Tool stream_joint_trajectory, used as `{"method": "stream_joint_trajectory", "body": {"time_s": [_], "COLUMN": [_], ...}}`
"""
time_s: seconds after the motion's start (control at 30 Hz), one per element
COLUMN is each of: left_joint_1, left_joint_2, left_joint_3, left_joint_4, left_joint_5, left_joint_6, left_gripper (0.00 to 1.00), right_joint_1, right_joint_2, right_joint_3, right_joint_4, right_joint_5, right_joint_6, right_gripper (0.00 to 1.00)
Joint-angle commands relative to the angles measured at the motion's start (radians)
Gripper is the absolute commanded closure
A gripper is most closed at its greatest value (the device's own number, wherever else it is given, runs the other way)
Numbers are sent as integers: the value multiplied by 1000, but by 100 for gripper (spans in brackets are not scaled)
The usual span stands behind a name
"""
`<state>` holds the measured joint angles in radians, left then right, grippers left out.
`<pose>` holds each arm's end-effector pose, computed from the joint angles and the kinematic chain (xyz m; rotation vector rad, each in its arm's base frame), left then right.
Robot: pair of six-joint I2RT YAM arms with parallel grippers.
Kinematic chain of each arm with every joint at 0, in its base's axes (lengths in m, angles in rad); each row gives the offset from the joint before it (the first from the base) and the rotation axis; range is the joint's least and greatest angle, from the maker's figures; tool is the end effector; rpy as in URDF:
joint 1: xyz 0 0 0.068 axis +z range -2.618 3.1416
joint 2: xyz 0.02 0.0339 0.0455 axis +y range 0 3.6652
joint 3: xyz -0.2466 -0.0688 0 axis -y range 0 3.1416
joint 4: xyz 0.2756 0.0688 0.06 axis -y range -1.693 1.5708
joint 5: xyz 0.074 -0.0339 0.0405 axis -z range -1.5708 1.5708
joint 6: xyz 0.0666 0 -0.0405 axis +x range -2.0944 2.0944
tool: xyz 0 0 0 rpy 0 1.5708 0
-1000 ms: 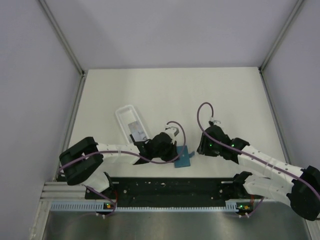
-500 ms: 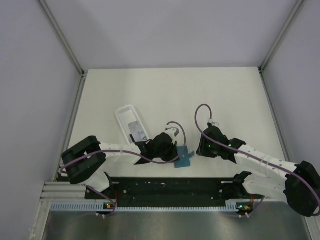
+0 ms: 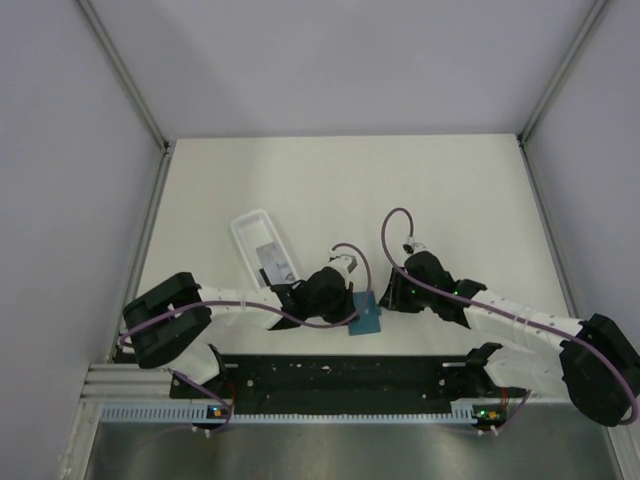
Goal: Put the credit cards into the card holder
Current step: Close the card holder at the center of the board.
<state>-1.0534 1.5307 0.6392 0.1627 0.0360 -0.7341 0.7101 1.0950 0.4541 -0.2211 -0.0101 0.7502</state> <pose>0.1635 -0.2922 0.0896 0.4162 2.4584 -0.8983 0.1932 0.1670 0.1093 0.0463 2.5459 0.6380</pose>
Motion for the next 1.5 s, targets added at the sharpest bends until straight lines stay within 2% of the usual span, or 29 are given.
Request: {"method": "stream_joint_trajectory", "body": {"time_s": [0.0,0.23,0.43,0.67,0.97,1.13,1.47], "left_joint_1": [1,0,1,1,1,1,0], "left_joint_2": [-17,-7,-3,-1,3,2,3], "left_joint_3": [-4,8,5,5,7,8,7], "left_joint_4": [-49,-52,-54,-52,-52,-52,-54], "left_joint_5": [-94,-96,-96,-97,-94,-94,-93], "left_joint_6": [-13,-13,-14,-16,-16,-16,-17], "left_gripper": [100,100,100,100,100,100,100], "right_joint_1": [-9,-9,-9,-9,-9,-9,-9], "right_joint_2": [20,69,103,72,-26,-38,-52], "right_joint_3": [-8,-37,-43,-35,-8,-17,-68], "right_joint_4": [117,247,287,264,132,115,204], "right_joint_5": [-86,-212,-243,-240,-208,-218,-234], "right_joint_6": [-31,-25,-17,-15,-40,-40,8], "right_gripper": [64,67,71,72,74,76,82]}}
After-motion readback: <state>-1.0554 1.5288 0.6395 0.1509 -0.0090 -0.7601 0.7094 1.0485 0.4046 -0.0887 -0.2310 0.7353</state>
